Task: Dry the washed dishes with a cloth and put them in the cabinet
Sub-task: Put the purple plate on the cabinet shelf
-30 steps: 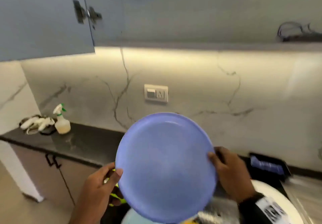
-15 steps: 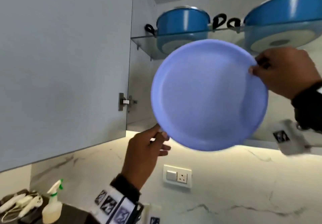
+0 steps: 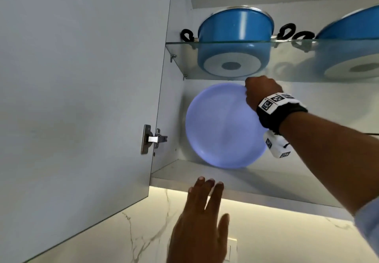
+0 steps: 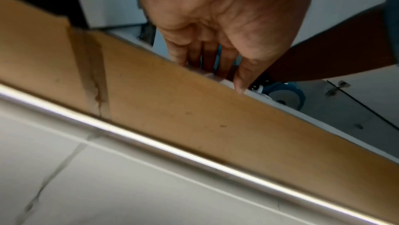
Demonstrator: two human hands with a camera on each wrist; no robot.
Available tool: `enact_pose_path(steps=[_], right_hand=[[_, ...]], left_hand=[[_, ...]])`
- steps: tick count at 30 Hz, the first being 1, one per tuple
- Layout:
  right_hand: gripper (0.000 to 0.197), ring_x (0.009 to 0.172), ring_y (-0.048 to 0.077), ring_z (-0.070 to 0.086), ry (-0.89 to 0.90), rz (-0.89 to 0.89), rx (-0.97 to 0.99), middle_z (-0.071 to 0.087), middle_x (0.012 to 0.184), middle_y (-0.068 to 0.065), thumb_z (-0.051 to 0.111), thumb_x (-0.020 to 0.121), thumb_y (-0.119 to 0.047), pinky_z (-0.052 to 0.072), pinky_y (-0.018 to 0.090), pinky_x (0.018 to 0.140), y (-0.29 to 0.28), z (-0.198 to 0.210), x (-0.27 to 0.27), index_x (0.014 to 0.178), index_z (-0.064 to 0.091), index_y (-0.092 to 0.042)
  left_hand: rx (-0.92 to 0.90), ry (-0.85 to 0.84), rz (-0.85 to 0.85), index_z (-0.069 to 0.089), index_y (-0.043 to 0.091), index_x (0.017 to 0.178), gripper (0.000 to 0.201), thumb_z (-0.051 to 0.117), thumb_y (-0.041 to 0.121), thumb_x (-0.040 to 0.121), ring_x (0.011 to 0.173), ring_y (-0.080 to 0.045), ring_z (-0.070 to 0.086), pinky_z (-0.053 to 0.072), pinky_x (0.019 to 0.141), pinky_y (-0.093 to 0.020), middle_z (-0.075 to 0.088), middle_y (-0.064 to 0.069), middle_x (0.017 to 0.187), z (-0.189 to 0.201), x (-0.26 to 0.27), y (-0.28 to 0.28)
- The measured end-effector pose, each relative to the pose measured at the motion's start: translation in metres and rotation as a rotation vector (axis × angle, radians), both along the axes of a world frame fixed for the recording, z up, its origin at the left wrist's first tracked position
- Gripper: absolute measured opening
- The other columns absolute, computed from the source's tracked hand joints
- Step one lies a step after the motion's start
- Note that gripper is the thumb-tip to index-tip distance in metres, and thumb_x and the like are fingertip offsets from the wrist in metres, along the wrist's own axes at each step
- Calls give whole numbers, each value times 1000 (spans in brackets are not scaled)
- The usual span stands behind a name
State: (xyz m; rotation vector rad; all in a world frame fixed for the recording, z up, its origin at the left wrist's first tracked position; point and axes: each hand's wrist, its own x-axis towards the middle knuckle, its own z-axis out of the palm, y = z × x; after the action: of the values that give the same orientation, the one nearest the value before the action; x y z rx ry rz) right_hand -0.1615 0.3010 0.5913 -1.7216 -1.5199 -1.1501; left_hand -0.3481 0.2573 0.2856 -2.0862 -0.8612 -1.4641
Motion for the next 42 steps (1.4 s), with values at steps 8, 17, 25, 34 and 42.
enact_pose_path(steps=[8, 17, 25, 34, 42], right_hand=[[13, 95, 41, 63, 88, -12, -31, 62, 107, 21, 55, 90, -11, 45, 35, 71, 75, -2, 10, 102, 59, -7], [61, 119, 43, 52, 161, -32, -165, 51, 133, 19, 62, 86, -25, 47, 47, 93, 108, -13, 14, 140, 39, -10], [83, 134, 42, 43, 93, -21, -232, 11, 165, 13, 62, 86, -27, 44, 49, 103, 92, -14, 12, 156, 18, -19], [75, 149, 26, 24, -105, -58, -559, 24, 163, 0, 66, 91, -41, 23, 41, 118, 88, -32, -7, 155, 28, -32], [74, 152, 32, 10, -222, -185, -725, -7, 167, 4, 58, 96, -43, 20, 43, 119, 110, -53, -23, 157, 16, -36]], left_hand=[[92, -78, 7, 64, 17, 128, 59, 56, 47, 78, 127, -25, 59, 42, 104, -37, 69, -3, 128, -2, 11, 8], [143, -76, 57, 61, 18, 129, 60, 54, 49, 78, 126, -27, 60, 56, 90, -52, 69, -3, 127, 0, 10, 9], [-12, -69, 28, 66, 15, 131, 60, 51, 47, 82, 132, -28, 57, 51, 102, -48, 64, -2, 135, 1, 9, -1], [-34, 26, 120, 47, 16, 143, 77, 47, 56, 78, 140, -25, 38, 28, 106, -47, 57, -6, 146, -4, 7, -4], [13, 2, 148, 49, 23, 141, 76, 45, 59, 73, 138, -19, 40, 27, 104, -52, 61, 2, 142, -6, 3, 2]])
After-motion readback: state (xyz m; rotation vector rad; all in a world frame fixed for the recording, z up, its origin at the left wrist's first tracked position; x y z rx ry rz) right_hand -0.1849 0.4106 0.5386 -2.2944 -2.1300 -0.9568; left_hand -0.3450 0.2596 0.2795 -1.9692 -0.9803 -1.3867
